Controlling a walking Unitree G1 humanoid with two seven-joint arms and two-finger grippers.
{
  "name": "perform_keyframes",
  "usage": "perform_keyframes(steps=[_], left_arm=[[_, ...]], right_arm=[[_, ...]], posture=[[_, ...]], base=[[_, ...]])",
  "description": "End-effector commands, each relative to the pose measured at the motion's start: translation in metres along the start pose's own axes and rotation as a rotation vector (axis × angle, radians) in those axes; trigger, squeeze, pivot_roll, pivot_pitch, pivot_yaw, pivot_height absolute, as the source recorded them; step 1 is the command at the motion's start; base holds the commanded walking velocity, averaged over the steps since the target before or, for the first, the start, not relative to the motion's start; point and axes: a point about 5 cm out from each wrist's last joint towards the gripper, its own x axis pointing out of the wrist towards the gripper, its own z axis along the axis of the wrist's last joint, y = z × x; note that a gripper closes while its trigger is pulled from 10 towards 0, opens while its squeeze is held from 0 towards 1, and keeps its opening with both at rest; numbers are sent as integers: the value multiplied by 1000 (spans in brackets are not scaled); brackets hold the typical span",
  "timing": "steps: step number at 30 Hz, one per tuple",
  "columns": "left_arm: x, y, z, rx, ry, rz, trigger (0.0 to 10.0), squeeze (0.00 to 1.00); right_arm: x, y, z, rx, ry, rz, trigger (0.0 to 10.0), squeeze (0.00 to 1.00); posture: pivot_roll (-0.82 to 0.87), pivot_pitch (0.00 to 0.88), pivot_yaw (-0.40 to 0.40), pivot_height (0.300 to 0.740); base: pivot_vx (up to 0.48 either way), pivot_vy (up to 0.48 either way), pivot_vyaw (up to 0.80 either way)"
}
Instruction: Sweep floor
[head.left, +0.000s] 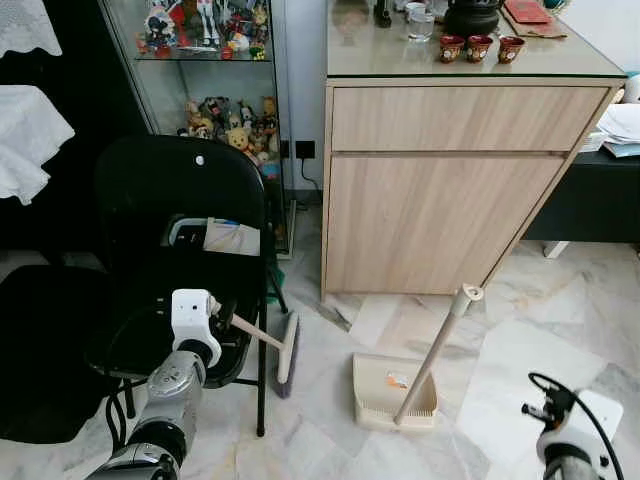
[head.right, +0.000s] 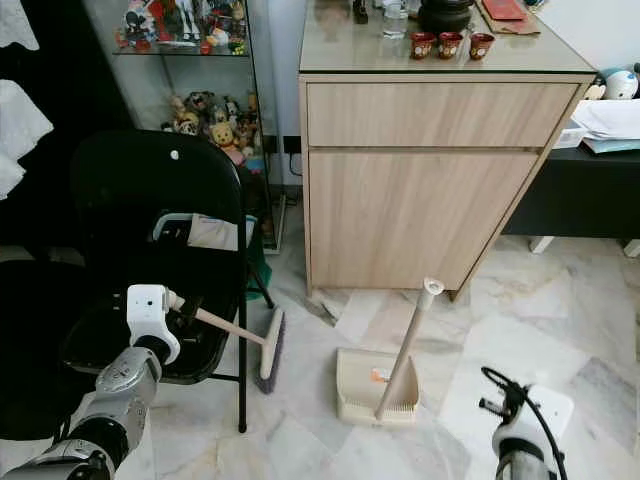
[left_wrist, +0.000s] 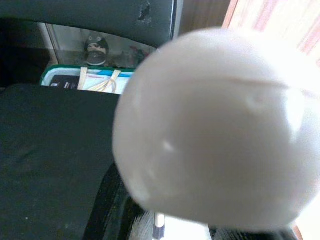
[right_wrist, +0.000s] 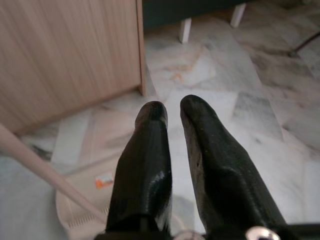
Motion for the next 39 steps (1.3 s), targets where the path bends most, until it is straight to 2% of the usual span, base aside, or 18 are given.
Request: perform_keyframes(steps=[1, 6, 16, 21, 26, 29, 31, 32, 33, 39], left_arm=[[-1, -1, -4, 3, 31, -1, 10000, 0], [0, -1, -3, 7, 27, -1, 10000, 0], [0, 3, 0, 15, 20, 10, 10000, 0], [0, 3, -1, 18, 23, 5, 10000, 0], [0, 2, -2, 24, 25, 0, 10000, 0], [-1, 2, -2, 26, 25, 1, 10000, 0], [0, 3, -1, 28, 24, 4, 10000, 0], [0, 3, -1, 28, 24, 4, 10000, 0], [0, 4, -1, 28, 25, 6, 10000, 0], [0, 3, -1, 24, 22, 9, 10000, 0]], right_arm=[[4, 0, 8, -8, -26, 14, 10000, 1000], [13, 10, 23, -42, -70, 97, 10000, 1000], [28, 6, 51, -73, -127, 104, 10000, 1000], [25, 11, 46, -86, -125, 67, 10000, 1000], [18, 23, 28, -76, -67, 66, 10000, 1000], [17, 30, 26, -84, -69, 119, 10000, 1000], [17, 39, 29, -149, -80, 224, 10000, 1000], [17, 39, 29, -149, -80, 224, 10000, 1000], [17, 43, 30, -170, -84, 273, 10000, 1000], [19, 50, 37, -182, -103, 343, 10000, 1000]], posture=[[4, 72, 2, 740], [4, 80, 7, 740], [6, 89, 8, 740], [7, 90, 10, 740], [10, 91, 12, 740], [12, 91, 11, 740], [6, 91, 9, 740], [6, 91, 9, 740], [6, 91, 9, 740], [6, 92, 5, 740]], base=[[0, 0, 0], [0, 0, 0], [0, 0, 0], [0, 0, 0], [0, 0, 0], [0, 0, 0], [0, 0, 0], [0, 0, 0], [0, 0, 0], [0, 0, 0]])
